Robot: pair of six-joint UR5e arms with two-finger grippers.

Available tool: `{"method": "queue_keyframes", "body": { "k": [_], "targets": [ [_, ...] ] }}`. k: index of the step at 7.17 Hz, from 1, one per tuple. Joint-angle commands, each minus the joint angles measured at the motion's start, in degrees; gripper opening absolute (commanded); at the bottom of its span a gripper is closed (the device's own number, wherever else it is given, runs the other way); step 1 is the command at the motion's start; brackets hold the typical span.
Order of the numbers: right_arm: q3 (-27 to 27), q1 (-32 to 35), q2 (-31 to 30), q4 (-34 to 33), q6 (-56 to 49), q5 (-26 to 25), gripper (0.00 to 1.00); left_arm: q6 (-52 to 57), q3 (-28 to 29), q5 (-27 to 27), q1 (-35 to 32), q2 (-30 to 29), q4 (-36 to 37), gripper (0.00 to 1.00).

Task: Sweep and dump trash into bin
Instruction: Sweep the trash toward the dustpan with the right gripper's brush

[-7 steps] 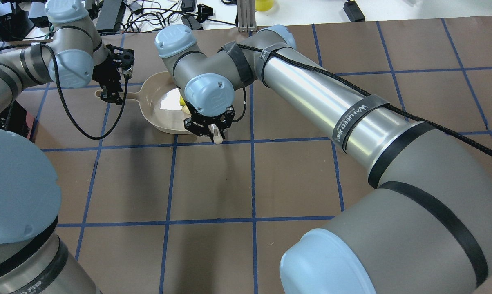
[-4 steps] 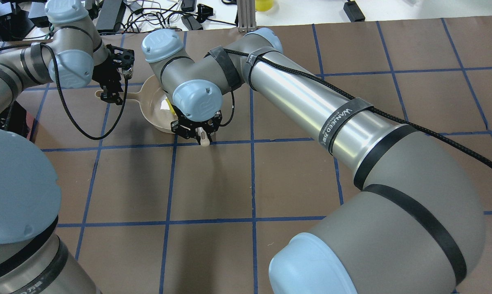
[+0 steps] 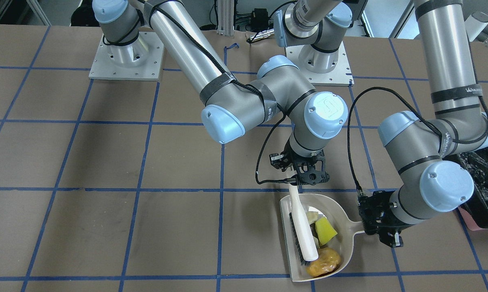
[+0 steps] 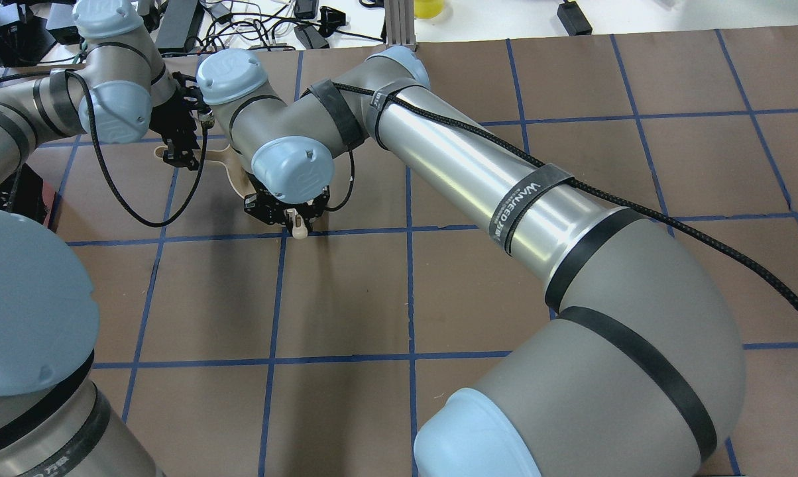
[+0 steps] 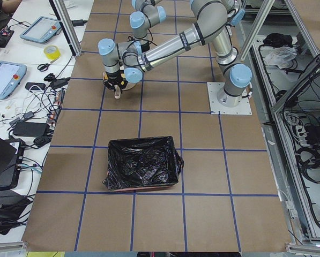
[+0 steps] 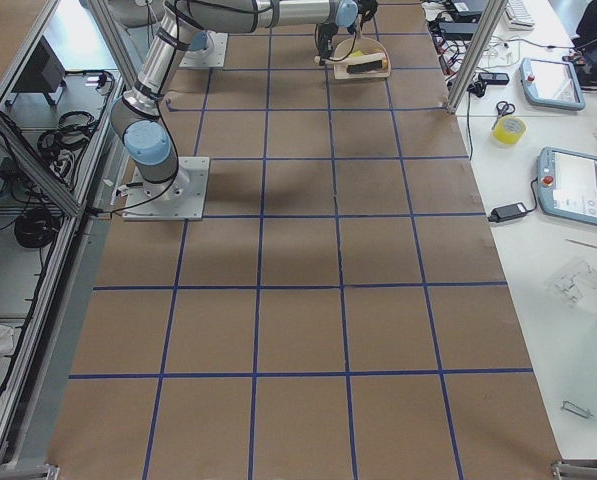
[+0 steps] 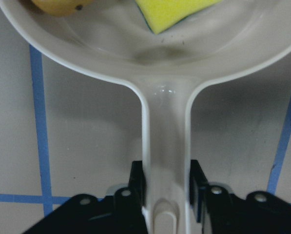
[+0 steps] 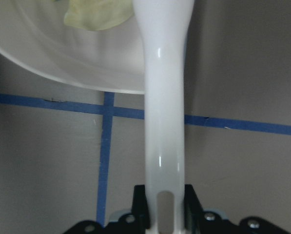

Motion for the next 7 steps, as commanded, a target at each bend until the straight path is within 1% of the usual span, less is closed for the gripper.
{"method": "queue_keyframes", "body": {
  "k": [1,2,3,4,5,6,7],
  "targets": [
    [-0.45,1.46,-0.81,0.55,3.84,1.0,0.0,0.09,-0.06,-0.16,0.0,0.09,0.0,0.0],
    [-0.27,1.37,-2.21,4.91,4.02,1.09,0.0,0.09,-0.06,-0.33,0.0,0.09,0.0,0.0],
    [0.16,0.15,-4.83,10.7,4.02,1.18,0.0,0.26,-0.23,-0.51,0.0,0.18,0.18,0.0],
    [0.52,-2.21,-7.47,15.89,4.02,1.18,0.0,0.35,-0.15,-0.68,0.09,0.53,0.18,0.0],
    [1.48,-5.45,-10.1,19.51,3.93,1.18,0.0,0.7,-0.23,-0.86,0.52,0.62,0.0,0.0],
    [3.57,-9.05,-13.87,22.59,3.76,1.01,0.0,1.22,-0.41,-0.86,0.96,0.79,-0.09,0.0],
    [6.47,-12.74,-19.04,26.89,3.06,0.39,0.0,2.01,-0.76,-1.9,1.05,0.97,-0.09,0.0]
  ]
}}
